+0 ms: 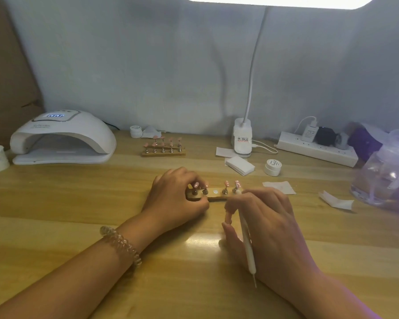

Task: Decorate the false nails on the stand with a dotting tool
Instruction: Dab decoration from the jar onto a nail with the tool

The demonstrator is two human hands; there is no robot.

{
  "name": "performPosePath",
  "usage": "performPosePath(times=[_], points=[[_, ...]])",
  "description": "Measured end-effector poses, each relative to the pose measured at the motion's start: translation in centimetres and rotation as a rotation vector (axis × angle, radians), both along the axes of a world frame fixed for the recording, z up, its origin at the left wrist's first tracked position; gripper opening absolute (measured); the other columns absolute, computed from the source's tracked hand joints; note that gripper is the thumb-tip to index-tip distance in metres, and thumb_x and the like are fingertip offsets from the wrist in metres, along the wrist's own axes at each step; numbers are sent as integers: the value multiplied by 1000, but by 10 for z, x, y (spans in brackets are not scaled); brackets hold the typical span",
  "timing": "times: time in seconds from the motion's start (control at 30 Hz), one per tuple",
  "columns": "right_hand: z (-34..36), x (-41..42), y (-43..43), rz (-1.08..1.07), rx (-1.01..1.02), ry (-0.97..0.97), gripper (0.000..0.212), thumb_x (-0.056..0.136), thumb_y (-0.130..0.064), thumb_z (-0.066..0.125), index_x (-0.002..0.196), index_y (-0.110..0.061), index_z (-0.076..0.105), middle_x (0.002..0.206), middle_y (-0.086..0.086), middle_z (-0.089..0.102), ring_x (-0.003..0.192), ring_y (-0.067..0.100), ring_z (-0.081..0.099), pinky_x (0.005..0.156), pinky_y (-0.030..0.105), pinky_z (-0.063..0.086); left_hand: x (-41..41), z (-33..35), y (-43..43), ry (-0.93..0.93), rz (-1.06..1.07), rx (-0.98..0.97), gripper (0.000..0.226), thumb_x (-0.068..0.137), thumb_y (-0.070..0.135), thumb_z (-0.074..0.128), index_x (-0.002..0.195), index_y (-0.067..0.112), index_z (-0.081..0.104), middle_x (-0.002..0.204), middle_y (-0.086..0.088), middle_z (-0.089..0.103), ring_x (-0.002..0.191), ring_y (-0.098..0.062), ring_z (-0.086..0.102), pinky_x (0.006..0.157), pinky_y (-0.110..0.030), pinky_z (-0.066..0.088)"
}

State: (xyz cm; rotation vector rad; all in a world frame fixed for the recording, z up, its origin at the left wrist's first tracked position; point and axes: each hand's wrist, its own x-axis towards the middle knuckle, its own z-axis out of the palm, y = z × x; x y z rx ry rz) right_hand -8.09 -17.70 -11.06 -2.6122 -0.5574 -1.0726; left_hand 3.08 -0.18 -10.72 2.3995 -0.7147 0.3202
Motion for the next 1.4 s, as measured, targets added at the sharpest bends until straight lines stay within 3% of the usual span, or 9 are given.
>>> performPosePath(times=[0.2, 0.33, 0.47, 0.6, 0.67, 0.77, 1.03, 1.23, 1.4], points=[[1, -1, 2, -25, 54, 106, 32, 71, -8, 81, 96, -17, 62, 90, -8, 63, 99, 12, 52, 84, 36, 43, 3, -1, 1, 34, 82, 25, 29, 86, 39, 69, 114, 36, 65, 102, 14, 60, 97, -10, 56, 86, -31, 45], [1, -1, 1, -32, 97, 150, 38, 67, -7, 85, 95, -16, 61, 86, -9, 61, 92, -6, 31, 75, 33, 39, 2, -1, 0, 21, 62, 6, 41, 88, 34, 69, 127, 30, 55, 100, 19, 57, 100, -9, 57, 87, -31, 47], [-2, 0, 0, -8, 69, 196, 41, 71, -10, 83, 99, -16, 53, 81, -13, 60, 85, 3, 44, 75, 34, 42, 4, 0, 1, 95, 28, -48, 47, 89, 27, 70, 131, 28, 50, 102, 19, 59, 107, -11, 57, 97, -41, 48], [-1, 0, 0, 1, 93, 220, 40, 73, -11, 81, 99, -15, 50, 81, -15, 60, 81, 8, 54, 76, 34, 43, 7, -2, 3, 125, 65, -105, 50, 88, 24, 71, 133, 26, 48, 116, 14, 59, 117, -12, 52, 99, -33, 44], [-1, 0, 0, -5, 108, 221, 42, 73, -12, 82, 99, -15, 49, 81, -16, 60, 81, 6, 52, 76, 32, 42, 2, 0, 2, -22, 91, -81, 48, 85, 25, 73, 127, 23, 50, 119, 12, 54, 113, -11, 47, 94, -27, 39], [1, 0, -2, -8, 133, 236, 43, 74, -16, 82, 99, -15, 47, 83, -15, 62, 83, 7, 52, 74, 34, 44, -15, 5, -6, -172, -18, -90, 29, 78, 20, 68, 103, 22, 53, 99, 10, 52, 89, -12, 49, 77, -27, 42], [8, -8, -7, -49, 129, 242, 29, 79, -35, 53, 101, -20, 42, 80, -11, 55, 72, 8, 50, 71, 34, 42, -31, 2, -17, 243, -309, -67, 20, 67, 35, 58, 86, 33, 52, 81, 18, 55, 67, 4, 52, 61, -20, 34], [11, 1, -19, -144, 626, 155, 27, 97, -51, 32, 113, -32, 42, 74, -5, 59, 70, 6, 60, 59, 28, 45, -30, 1, -16, 276, -363, -51, 13, 68, 35, 61, 81, 36, 58, 89, 19, 61, 77, -1, 58, 72, -29, 50], [9, 14, -44, -225, 859, 82, 38, 96, -49, 43, 84, -17, 58, 73, -12, 66, 62, 0, 58, 52, 11, 38, -26, -3, -15, 253, -361, -58, 10, 77, 42, 66, 85, 36, 63, 92, 18, 62, 77, -6, 56, 74, -35, 51]])
